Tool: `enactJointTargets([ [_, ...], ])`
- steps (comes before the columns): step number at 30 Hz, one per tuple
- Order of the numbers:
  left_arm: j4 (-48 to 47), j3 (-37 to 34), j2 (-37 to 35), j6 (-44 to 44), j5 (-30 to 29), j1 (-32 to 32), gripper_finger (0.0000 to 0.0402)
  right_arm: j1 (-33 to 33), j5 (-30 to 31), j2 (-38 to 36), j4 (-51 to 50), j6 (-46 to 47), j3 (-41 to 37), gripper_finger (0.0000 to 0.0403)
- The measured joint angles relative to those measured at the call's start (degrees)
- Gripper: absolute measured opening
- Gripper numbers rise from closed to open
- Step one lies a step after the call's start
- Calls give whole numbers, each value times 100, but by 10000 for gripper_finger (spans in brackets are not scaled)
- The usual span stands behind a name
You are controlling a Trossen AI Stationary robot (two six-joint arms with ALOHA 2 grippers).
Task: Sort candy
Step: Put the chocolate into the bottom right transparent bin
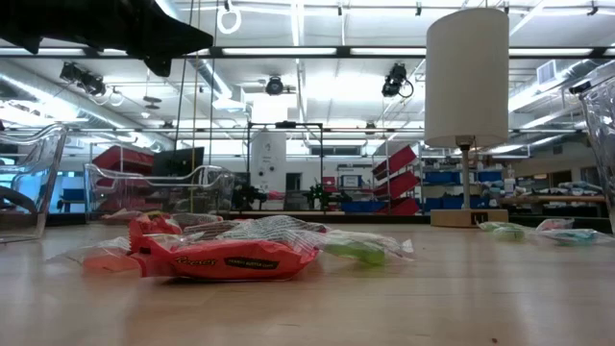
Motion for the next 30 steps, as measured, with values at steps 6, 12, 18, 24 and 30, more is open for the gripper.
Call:
enactJointTargets([
  [6,14,0,-1,-216,-33,0,5,61,181,214,-42,-312,0,77],
  [12,-13,0,-2,-395,-33,0,5,61,508,193,-77,-398,0,96],
  [18,-27,0,-1,-485,-34,-1,5,59,810,89,-93,-289,11,99],
  [24,-34,0,-2,-620,-33,-4,5,38,1209,26,-89,-284,13,99],
  [30,-54,0,-2,-813,376,-11,6,-150,1808,4,-87,-530,13,98],
])
